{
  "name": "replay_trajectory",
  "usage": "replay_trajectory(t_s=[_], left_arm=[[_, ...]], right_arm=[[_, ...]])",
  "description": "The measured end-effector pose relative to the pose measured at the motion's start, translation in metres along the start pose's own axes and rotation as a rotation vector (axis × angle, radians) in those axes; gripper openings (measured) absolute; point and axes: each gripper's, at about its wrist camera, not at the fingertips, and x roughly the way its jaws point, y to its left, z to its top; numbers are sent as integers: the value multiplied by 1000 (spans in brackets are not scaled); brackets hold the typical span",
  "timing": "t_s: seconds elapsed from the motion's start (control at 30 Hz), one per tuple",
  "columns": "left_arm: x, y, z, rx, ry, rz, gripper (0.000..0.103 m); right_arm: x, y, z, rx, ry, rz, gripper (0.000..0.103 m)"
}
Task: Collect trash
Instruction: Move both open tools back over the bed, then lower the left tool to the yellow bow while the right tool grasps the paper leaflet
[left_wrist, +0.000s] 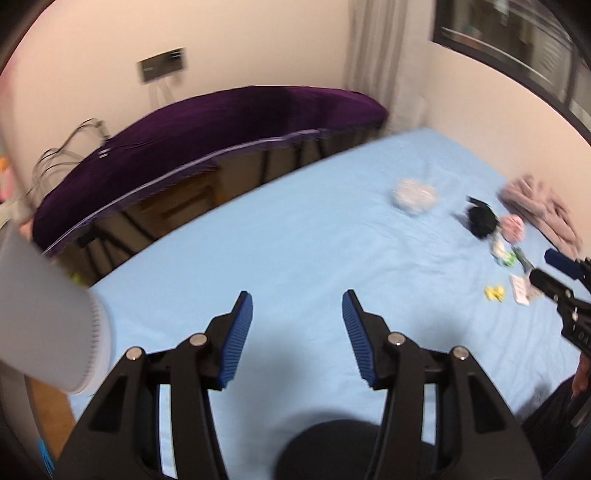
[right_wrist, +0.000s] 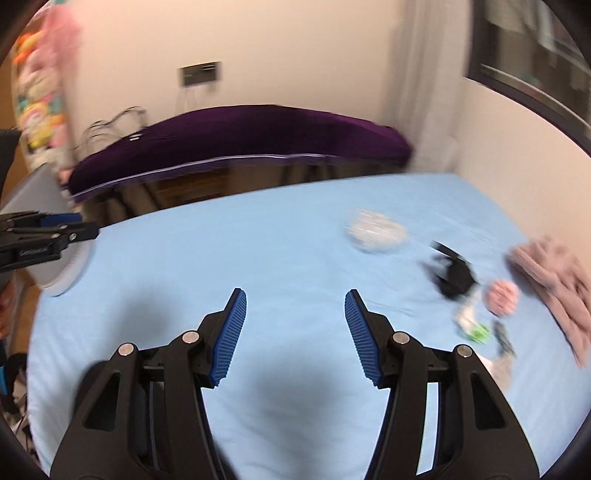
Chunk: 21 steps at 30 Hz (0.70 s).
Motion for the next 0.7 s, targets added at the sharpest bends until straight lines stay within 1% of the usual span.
replay_trajectory(t_s=[0.03, 0.17, 0.3, 0.4, 0.5, 0.7], left_arm=[[5, -25, -1, 31, 3, -23, 51], [22, -99, 0, 118, 9, -107, 51], [39, -168, -3, 191, 23, -196, 51], [54, -216, -4, 235, 46, -245, 51], [67, -252, -2, 265, 60, -284, 51], [103, -309, 2, 315, 91, -326, 51]], right_arm=[[-2, -19, -7, 28, -1, -24, 54], [-11, -101, -35, 142, -5, -157, 54], [-15, -167, -62, 222, 1, -244, 54], [-13, -198, -76, 263, 7, -285, 54], [-4, -230, -92, 294, 25, -313, 54], [24, -261, -102, 332, 73, -325, 54]])
